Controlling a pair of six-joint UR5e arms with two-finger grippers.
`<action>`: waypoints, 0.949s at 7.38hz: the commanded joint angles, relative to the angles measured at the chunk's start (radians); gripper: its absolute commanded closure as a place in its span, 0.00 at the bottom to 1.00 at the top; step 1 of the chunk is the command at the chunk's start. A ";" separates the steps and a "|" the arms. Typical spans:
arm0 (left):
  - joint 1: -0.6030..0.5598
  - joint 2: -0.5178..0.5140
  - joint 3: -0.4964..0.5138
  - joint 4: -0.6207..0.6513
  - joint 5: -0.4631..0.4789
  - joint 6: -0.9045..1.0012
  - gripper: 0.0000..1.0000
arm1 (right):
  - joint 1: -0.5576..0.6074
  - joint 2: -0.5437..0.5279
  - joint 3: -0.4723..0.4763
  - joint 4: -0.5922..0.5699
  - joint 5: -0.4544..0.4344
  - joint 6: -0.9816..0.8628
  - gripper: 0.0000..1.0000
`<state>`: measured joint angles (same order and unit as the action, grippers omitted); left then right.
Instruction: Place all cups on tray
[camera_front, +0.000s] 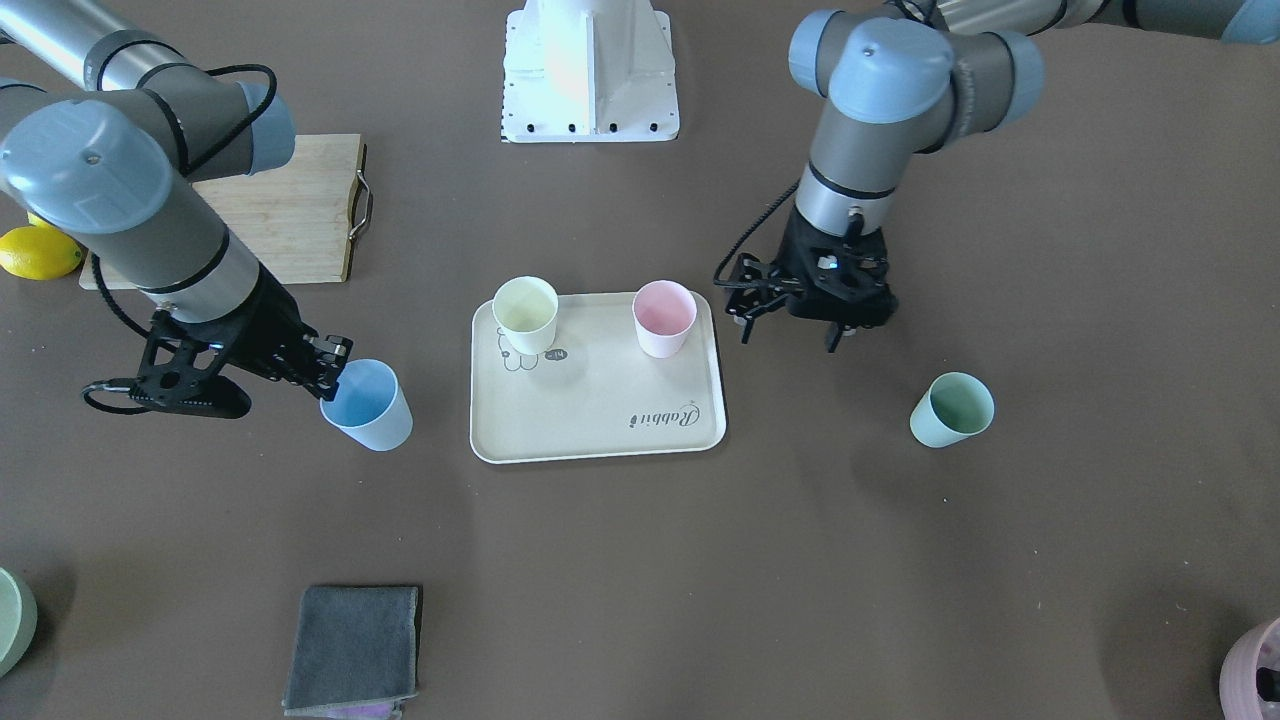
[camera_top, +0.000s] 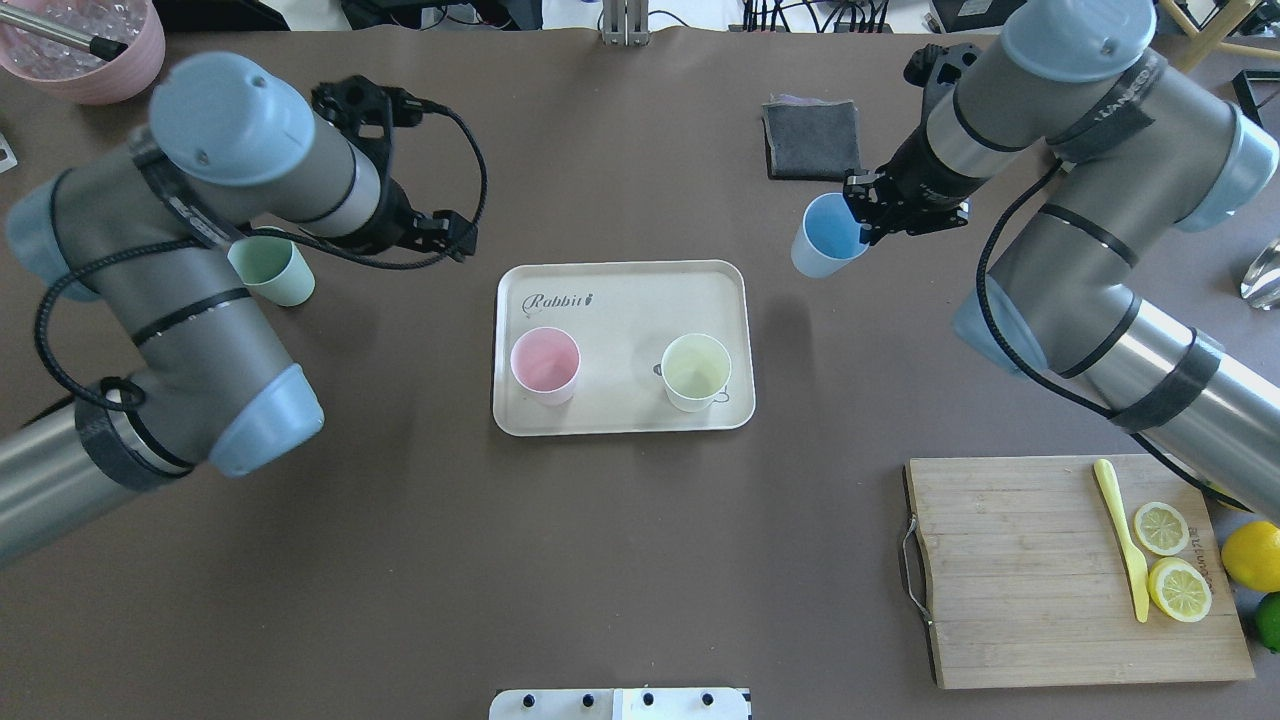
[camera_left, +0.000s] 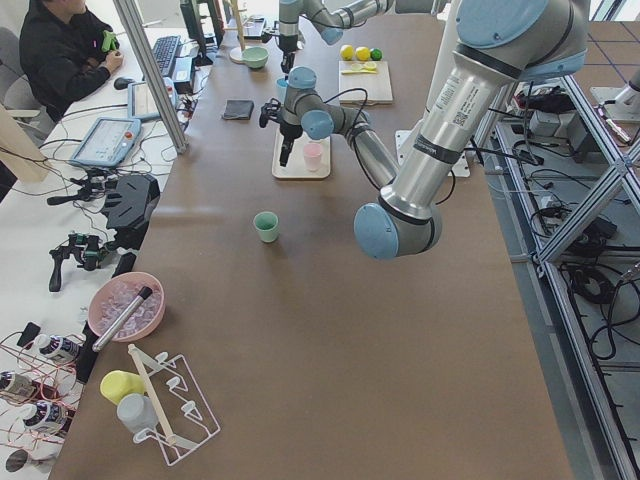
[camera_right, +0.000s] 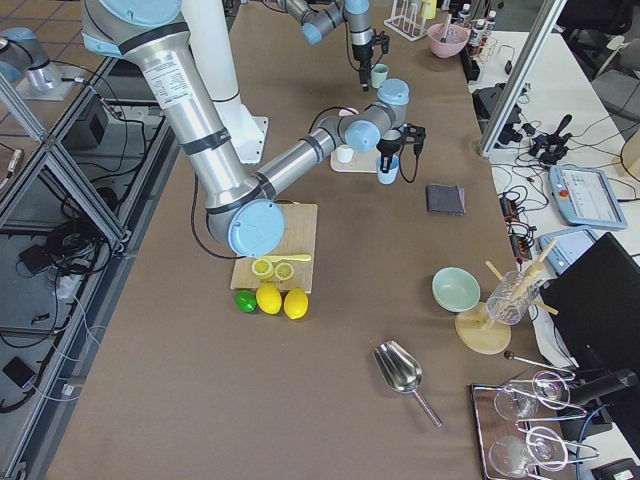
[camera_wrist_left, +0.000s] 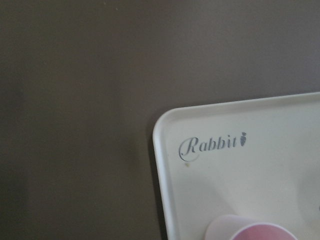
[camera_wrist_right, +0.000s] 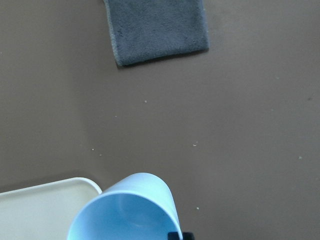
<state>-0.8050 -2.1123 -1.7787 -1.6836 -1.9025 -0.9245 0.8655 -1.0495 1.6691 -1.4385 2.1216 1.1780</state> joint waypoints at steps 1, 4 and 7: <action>-0.223 0.041 0.016 -0.002 -0.116 0.265 0.02 | -0.086 0.112 -0.082 -0.002 -0.075 0.131 1.00; -0.312 0.080 0.116 -0.018 -0.154 0.308 0.02 | -0.149 0.180 -0.146 0.000 -0.114 0.178 1.00; -0.281 0.156 0.188 -0.103 -0.158 0.320 0.02 | -0.169 0.195 -0.155 0.000 -0.121 0.192 1.00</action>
<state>-1.0958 -1.9709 -1.6139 -1.7442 -2.0573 -0.6035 0.7026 -0.8589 1.5188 -1.4389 2.0021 1.3617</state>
